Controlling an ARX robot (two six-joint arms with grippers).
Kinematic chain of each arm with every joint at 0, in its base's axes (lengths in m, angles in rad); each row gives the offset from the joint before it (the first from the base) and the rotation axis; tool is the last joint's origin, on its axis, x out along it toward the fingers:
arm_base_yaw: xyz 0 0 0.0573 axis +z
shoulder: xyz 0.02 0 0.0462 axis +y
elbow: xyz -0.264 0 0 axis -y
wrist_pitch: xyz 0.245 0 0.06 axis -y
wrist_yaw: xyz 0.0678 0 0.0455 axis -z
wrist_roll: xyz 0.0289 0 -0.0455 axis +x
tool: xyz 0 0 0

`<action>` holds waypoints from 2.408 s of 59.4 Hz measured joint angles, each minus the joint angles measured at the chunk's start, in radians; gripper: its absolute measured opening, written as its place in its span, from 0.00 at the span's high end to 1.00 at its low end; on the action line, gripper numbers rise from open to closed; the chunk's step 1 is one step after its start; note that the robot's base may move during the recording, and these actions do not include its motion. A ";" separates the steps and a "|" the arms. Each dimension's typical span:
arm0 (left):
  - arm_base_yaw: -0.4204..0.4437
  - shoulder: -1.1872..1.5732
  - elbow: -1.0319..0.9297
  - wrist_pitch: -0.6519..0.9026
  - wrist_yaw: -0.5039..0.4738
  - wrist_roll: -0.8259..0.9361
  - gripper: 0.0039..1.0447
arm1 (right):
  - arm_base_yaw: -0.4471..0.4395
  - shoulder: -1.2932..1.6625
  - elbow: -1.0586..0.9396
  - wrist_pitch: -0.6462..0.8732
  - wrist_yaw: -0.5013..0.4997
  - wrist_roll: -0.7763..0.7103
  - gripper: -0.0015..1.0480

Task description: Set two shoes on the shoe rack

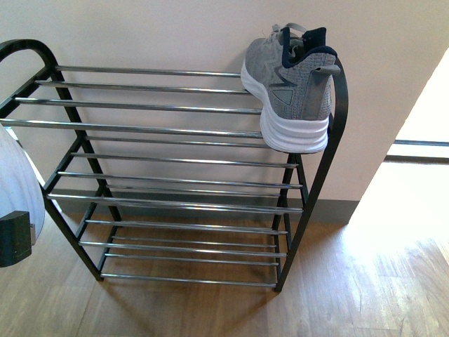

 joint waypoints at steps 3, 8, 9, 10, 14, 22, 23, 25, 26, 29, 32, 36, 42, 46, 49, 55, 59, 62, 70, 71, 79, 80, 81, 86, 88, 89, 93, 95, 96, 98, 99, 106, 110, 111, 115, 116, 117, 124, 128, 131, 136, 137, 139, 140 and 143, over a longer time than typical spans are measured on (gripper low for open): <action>0.000 0.000 0.000 0.000 0.002 0.000 0.98 | 0.017 -0.029 -0.018 -0.013 0.017 -0.003 0.72; 0.000 0.000 0.000 0.000 0.004 0.000 0.98 | 0.043 -0.081 -0.045 -0.037 0.046 -0.010 0.83; 0.000 0.000 0.000 0.000 0.004 0.000 0.98 | 0.051 -0.096 -0.052 -0.045 0.054 -0.010 0.87; 0.000 0.000 0.000 0.000 0.004 0.000 0.98 | 0.055 -0.103 -0.056 -0.050 0.057 -0.011 0.88; 0.000 0.000 0.000 0.000 0.003 0.000 0.98 | 0.075 -0.146 -0.074 -0.073 0.075 -0.011 0.99; 0.000 0.000 0.000 0.000 0.002 0.000 0.98 | 0.111 -0.226 -0.103 -0.125 0.109 -0.015 0.99; 0.000 0.000 0.000 0.000 0.002 0.000 0.98 | 0.116 -0.240 -0.108 -0.134 0.113 -0.015 0.99; 0.000 0.000 0.000 0.000 0.002 0.000 0.98 | 0.129 -0.254 -0.127 -0.122 0.127 -0.015 0.99; 0.000 0.000 0.000 0.000 0.003 0.000 0.98 | 0.134 -0.258 -0.137 -0.105 0.132 -0.015 0.99; 0.000 0.000 0.000 0.000 0.002 0.000 0.98 | 0.150 -0.283 -0.162 -0.120 0.146 -0.015 0.99; 0.000 0.000 0.000 0.000 0.003 0.000 0.98 | 0.163 -0.320 -0.164 -0.158 0.161 -0.016 0.99; 0.000 0.000 0.000 0.000 0.002 0.000 0.98 | 0.205 -0.373 -0.165 -0.200 0.225 -0.016 0.99; 0.000 0.000 0.000 0.000 0.003 0.000 0.98 | 0.256 -0.442 -0.165 -0.259 0.246 -0.017 0.99; 0.000 0.000 0.000 0.000 0.003 0.000 0.98 | 0.260 -0.480 -0.165 -0.296 0.252 -0.017 0.99; 0.000 0.000 0.000 0.000 0.003 0.000 0.98 | 0.261 -0.507 -0.165 -0.322 0.254 -0.017 0.99; 0.000 0.000 0.000 0.000 0.003 0.000 0.98 | 0.262 -0.580 -0.166 -0.388 0.254 -0.017 0.99; 0.000 0.000 0.000 0.000 0.003 0.000 0.98 | 0.262 -0.629 -0.166 -0.434 0.254 -0.017 0.99; 0.000 0.000 0.000 0.000 0.002 0.000 0.98 | 0.262 -0.663 -0.166 -0.468 0.254 -0.017 0.99; 0.000 0.000 0.000 0.000 0.002 0.000 0.98 | 0.263 -0.739 -0.166 -0.540 0.254 -0.017 0.99; 0.000 0.000 0.000 0.000 0.002 0.000 0.98 | 0.263 -0.746 -0.166 -0.547 0.255 -0.017 0.99; 0.000 0.000 0.000 0.000 0.002 0.000 0.98 | 0.263 -0.808 -0.166 -0.610 0.255 -0.017 0.99; 0.000 0.000 0.000 0.000 0.002 0.000 0.98 | 0.263 -0.814 -0.166 -0.616 0.255 -0.017 0.99; 0.000 0.000 0.000 0.000 0.002 0.000 0.98 | 0.263 -0.818 -0.166 -0.619 0.255 -0.017 0.99; 0.000 0.000 0.000 0.000 0.002 0.000 0.98 | 0.263 -0.840 -0.166 -0.641 0.255 -0.017 0.99; 0.000 0.000 0.000 0.000 0.002 0.000 0.98 | 0.263 -0.848 -0.166 -0.649 0.255 -0.017 0.99; 0.000 0.000 0.000 0.000 0.002 0.000 0.98 | 0.263 -0.851 -0.166 -0.652 0.255 -0.017 0.99; 0.000 0.000 0.000 0.000 0.002 0.000 0.98 | 0.263 -0.866 -0.166 -0.667 0.255 -0.017 0.99; 0.000 0.000 0.000 0.000 0.002 0.000 0.98 | 0.263 -0.872 -0.166 -0.675 0.255 -0.017 0.99; 0.000 0.000 0.000 0.000 0.002 0.000 0.98 | 0.263 -0.877 -0.166 -0.679 0.255 -0.017 0.99; 0.000 0.000 0.000 0.000 0.002 0.000 0.98 | 0.263 -0.882 -0.166 -0.684 0.255 -0.017 0.99; 0.000 0.000 0.000 0.000 0.002 0.000 0.98 | 0.263 -0.886 -0.166 -0.688 0.255 -0.017 0.99; 0.000 0.000 0.000 0.000 0.003 0.000 0.98 | 0.263 -1.005 -0.166 -0.841 0.259 -0.016 0.99; 0.000 0.000 0.000 0.000 0.001 0.000 0.98 | 0.263 -1.049 -0.166 -0.859 0.257 -0.017 0.99; 0.000 0.000 0.000 0.000 0.000 0.000 0.98 | 0.263 -1.052 -0.166 -0.860 0.257 -0.017 0.99; 0.000 0.000 0.000 0.000 0.002 0.001 0.98 | 0.264 -1.055 -0.166 -0.864 0.257 -0.017 0.99; 0.000 0.000 0.000 0.000 0.005 0.001 0.98 | 0.264 -1.055 -0.166 -0.864 0.257 -0.017 0.99; 0.000 0.000 0.000 0.000 0.006 0.001 0.98 | 0.264 -1.055 -0.166 -0.864 0.257 -0.017 0.99; 0.000 0.000 0.000 0.000 0.001 0.000 0.98 | 0.264 -1.058 -0.166 -0.864 0.257 -0.017 0.99; 0.000 0.000 0.000 0.000 0.002 0.000 0.98 | 0.264 -1.058 -0.166 -0.864 0.257 -0.017 0.99; 0.000 0.000 0.000 0.000 0.005 0.000 0.98 | 0.264 -1.058 -0.166 -0.864 0.257 -0.017 0.99; 0.000 0.000 0.000 0.000 0.003 0.000 0.98 | 0.264 -1.058 -0.166 -0.864 0.257 -0.018 0.98; 0.000 0.000 0.000 0.000 0.003 0.000 0.98 | 0.264 -1.058 -0.166 -0.864 0.257 -0.018 0.95; 0.000 0.000 0.000 0.000 0.002 0.000 0.98 | 0.264 -1.058 -0.166 -0.864 0.257 -0.018 0.90; 0.000 0.000 0.000 0.000 0.002 0.000 0.98 | 0.264 -1.058 -0.166 -0.864 0.257 -0.018 0.87; 0.000 0.000 0.000 0.000 0.003 0.001 0.98 | 0.264 -1.058 -0.166 -0.864 0.257 -0.018 0.75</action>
